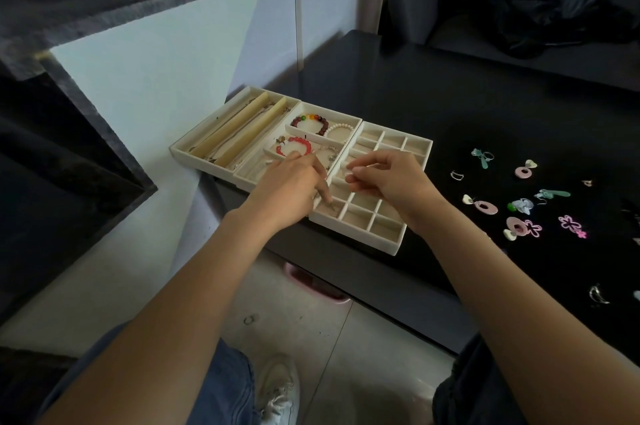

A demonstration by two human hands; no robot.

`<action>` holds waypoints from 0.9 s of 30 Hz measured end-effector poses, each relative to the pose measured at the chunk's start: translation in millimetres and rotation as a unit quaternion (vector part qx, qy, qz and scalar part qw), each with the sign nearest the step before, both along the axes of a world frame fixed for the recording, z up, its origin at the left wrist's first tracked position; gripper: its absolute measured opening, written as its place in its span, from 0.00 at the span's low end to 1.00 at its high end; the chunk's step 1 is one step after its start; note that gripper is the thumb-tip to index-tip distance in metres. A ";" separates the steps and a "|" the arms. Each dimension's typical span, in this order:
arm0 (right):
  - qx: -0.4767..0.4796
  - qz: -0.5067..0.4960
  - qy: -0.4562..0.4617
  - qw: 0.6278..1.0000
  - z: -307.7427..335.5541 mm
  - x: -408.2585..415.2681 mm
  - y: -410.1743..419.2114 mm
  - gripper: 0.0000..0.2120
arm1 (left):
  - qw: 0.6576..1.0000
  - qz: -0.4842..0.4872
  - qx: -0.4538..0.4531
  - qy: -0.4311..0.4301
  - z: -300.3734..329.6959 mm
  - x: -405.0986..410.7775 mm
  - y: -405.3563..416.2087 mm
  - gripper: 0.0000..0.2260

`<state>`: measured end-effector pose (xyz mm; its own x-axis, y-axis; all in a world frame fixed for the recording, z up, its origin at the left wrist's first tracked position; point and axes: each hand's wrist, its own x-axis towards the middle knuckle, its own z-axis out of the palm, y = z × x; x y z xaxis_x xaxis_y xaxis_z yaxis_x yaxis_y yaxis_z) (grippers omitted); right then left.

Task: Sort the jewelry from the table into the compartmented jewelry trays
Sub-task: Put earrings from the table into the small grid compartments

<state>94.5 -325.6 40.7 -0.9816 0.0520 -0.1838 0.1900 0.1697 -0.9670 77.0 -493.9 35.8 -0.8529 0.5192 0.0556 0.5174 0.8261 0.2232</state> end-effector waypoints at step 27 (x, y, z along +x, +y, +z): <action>0.433 0.182 0.132 0.873 -24.2 -6.3 -22.7 0.05 | 0.999 -0.027 -0.036 -0.006 -2.4 -0.6 -9.9 0.17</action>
<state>88.2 -348.2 16.5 -0.9641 -0.2656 0.0047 -0.2396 0.8617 -0.4473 76.4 -503.8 33.4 -0.8235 0.5673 0.0060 0.5598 0.8108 0.1710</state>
